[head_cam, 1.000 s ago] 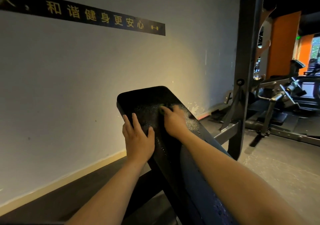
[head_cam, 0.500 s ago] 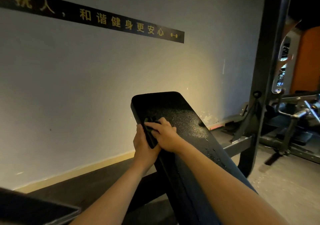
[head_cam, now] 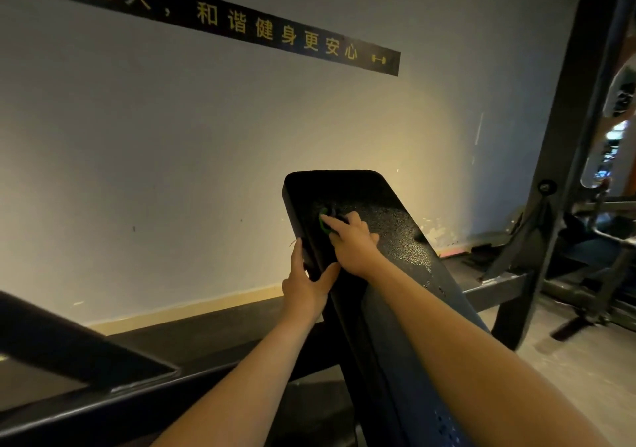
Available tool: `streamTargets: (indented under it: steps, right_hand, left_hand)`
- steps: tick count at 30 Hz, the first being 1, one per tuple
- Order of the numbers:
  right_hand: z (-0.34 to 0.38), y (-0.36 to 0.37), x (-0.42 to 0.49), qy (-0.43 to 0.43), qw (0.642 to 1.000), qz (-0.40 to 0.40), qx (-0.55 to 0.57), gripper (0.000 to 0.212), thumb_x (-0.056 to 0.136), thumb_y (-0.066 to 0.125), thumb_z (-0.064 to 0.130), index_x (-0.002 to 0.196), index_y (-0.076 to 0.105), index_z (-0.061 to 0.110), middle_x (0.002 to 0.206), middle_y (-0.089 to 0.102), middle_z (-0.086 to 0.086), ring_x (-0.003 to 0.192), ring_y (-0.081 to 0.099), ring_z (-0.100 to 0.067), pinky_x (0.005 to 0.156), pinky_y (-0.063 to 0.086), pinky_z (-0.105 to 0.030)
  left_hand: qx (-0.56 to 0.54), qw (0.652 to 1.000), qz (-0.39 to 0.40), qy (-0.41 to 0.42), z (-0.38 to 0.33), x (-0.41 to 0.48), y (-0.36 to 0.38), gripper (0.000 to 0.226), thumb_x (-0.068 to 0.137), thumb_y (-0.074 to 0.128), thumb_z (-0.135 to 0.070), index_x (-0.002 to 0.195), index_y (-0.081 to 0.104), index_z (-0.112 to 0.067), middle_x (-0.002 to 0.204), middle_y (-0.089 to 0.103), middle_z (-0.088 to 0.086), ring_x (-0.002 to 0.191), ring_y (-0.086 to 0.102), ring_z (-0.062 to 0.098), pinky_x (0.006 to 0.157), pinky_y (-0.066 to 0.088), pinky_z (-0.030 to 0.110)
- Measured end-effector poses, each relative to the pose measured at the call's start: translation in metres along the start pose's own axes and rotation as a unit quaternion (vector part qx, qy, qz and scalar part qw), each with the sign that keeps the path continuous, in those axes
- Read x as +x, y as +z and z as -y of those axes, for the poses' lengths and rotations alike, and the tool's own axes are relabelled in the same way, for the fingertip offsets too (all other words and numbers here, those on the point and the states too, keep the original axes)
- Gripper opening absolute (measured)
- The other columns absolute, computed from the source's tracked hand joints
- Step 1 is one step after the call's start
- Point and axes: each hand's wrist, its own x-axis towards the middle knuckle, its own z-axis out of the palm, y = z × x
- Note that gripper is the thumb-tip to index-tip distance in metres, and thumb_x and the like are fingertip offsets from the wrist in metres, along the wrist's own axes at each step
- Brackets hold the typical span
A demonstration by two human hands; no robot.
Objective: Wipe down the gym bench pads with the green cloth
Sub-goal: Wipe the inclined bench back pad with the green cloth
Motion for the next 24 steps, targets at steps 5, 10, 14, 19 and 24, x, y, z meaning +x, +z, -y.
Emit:
streamTargets:
  steps: [5,10,14,19,24]
  right_hand:
    - [-0.008,-0.008,-0.033,-0.084,0.992,0.082,0.045,0.045,0.104,0.041,0.022,0.14,0.049,0.048,0.135,0.037,0.002,0.133,0.028,-0.021,0.097,0.012,-0.028]
    - [0.001,-0.01,-0.042,-0.12,0.99,0.059,-0.039,0.045,0.104,0.041,0.023,0.135,0.051,0.052,0.133,0.038,0.004,0.13,0.03,-0.017,0.092,0.011,-0.027]
    - [0.018,-0.005,-0.021,-0.084,0.994,-0.001,-0.075,0.056,0.098,0.038,0.013,0.131,0.052,0.057,0.137,0.036,0.003,0.123,0.032,-0.022,0.097,0.022,-0.039]
    - [0.036,0.017,-0.034,-0.057,0.994,-0.059,-0.066,0.045,0.099,0.044,0.017,0.127,0.061,0.048,0.142,0.037,0.0,0.121,0.032,-0.025,0.097,0.024,-0.04]
    - [0.031,0.005,-0.039,-0.111,0.994,0.004,-0.011,0.045,0.102,0.042,0.024,0.139,0.048,0.048,0.142,0.039,0.001,0.129,0.034,-0.021,0.094,0.019,-0.033]
  left_hand:
    - [-0.062,0.996,0.031,-0.05,0.0,-0.012,-0.004,0.095,0.092,0.07,-0.038,0.159,0.004,-0.032,0.153,0.044,0.004,0.138,0.046,0.025,0.102,0.043,0.034]
    - [-0.047,0.997,0.042,-0.05,0.004,-0.014,-0.008,0.096,0.092,0.068,-0.04,0.16,0.001,-0.029,0.156,0.04,0.002,0.141,0.042,0.023,0.103,0.039,0.033]
    - [-0.051,0.997,0.034,-0.048,0.003,-0.018,-0.005,0.097,0.092,0.067,-0.043,0.16,-0.001,-0.028,0.155,0.041,0.001,0.14,0.043,0.023,0.102,0.039,0.034]
    - [-0.056,0.998,0.014,-0.04,0.006,-0.024,-0.003,0.096,0.094,0.068,-0.022,0.158,-0.003,-0.032,0.157,0.032,0.001,0.138,0.043,0.023,0.107,0.042,0.034]
    - [0.021,0.992,-0.066,0.102,0.006,-0.027,-0.008,0.092,0.089,0.075,-0.016,0.155,0.013,-0.036,0.157,0.015,-0.017,0.146,0.026,0.015,0.117,0.037,0.039]
